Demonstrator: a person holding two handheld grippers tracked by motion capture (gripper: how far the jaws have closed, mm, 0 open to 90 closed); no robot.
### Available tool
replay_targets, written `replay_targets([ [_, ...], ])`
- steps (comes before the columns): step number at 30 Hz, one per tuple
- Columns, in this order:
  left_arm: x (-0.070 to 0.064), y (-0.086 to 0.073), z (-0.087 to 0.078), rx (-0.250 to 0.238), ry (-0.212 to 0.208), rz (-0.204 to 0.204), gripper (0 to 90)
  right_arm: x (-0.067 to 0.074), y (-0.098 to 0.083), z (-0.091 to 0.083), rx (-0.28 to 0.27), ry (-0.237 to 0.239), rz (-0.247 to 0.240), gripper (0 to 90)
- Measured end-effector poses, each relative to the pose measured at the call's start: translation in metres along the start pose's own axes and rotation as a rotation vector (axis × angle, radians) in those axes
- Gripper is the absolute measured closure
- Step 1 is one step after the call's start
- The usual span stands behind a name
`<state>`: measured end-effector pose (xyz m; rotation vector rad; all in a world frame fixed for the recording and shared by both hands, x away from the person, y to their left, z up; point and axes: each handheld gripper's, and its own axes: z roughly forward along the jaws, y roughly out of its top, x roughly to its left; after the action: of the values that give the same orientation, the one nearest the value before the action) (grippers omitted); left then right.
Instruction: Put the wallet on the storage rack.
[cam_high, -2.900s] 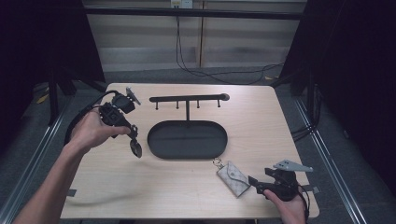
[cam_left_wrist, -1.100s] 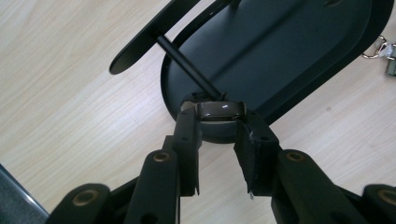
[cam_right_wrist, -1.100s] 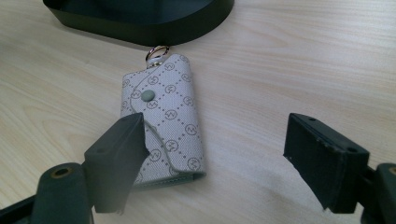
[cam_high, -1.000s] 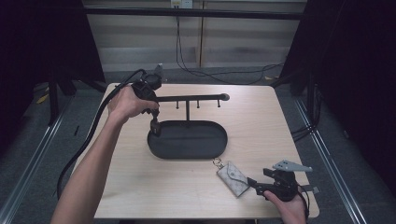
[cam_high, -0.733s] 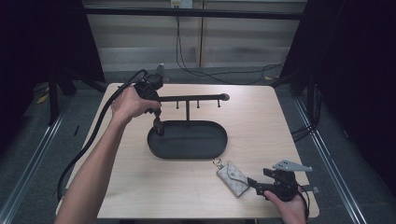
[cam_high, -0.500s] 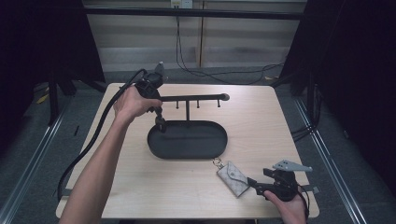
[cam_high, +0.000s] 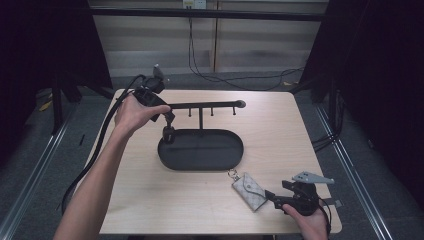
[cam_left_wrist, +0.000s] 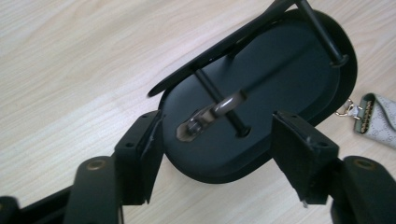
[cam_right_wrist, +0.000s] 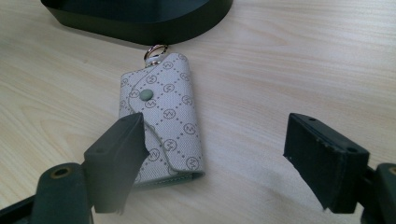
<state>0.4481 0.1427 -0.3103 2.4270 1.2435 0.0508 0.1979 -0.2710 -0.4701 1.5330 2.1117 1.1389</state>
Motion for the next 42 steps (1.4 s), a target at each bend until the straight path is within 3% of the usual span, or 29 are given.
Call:
replay_targets([
  [7,0.015,-0.027,-0.006,-0.104,-0.030,-0.024,29.3,0.001,0.000,0.000,0.005,-0.008,-0.003,20.4],
  [10,0.021,-0.037,-0.008,-0.158,-0.073,-0.022,26.4,0.001,0.000,0.000,0.004,-0.009,-0.002,20.4],
  [13,0.024,-0.045,-0.012,-0.201,-0.052,-0.011,23.6,0.001,0.000,0.000,0.002,-0.010,-0.002,20.4],
  [14,0.024,-0.050,-0.016,-0.238,-0.074,-0.001,21.2,0.001,0.000,0.000,0.001,-0.011,0.001,20.4],
  [19,0.023,-0.063,-0.017,-0.287,-0.098,0.033,18.0,0.000,0.000,-0.001,-0.004,-0.015,0.005,20.4],
  [23,0.025,-0.076,-0.014,-0.300,-0.111,0.029,21.8,0.000,0.000,-0.001,-0.005,-0.015,0.003,20.4],
  [26,0.027,-0.085,-0.010,-0.267,-0.101,0.048,23.6,0.000,0.001,0.000,-0.003,-0.016,0.003,20.4],
  [32,0.026,-0.104,-0.004,-0.288,-0.079,0.074,23.6,0.000,0.001,0.001,0.002,-0.017,0.008,20.4],
  [33,0.025,-0.107,-0.004,-0.290,-0.059,0.072,23.6,0.000,0.001,0.001,0.002,-0.017,0.008,20.4],
  [35,0.024,-0.114,-0.004,-0.318,-0.049,0.085,23.7,0.000,0.001,0.000,-0.003,-0.017,0.005,20.4],
  [36,0.025,-0.117,-0.005,-0.324,-0.067,0.073,23.7,0.000,0.001,0.000,-0.003,-0.017,0.005,20.4],
  [40,0.024,-0.132,-0.003,-0.327,-0.018,0.069,23.6,0.000,0.001,0.001,-0.003,-0.019,0.008,20.4],
  [42,0.025,-0.141,-0.001,-0.327,-0.043,0.054,23.6,0.000,0.001,0.001,-0.004,-0.021,0.008,20.4],
])
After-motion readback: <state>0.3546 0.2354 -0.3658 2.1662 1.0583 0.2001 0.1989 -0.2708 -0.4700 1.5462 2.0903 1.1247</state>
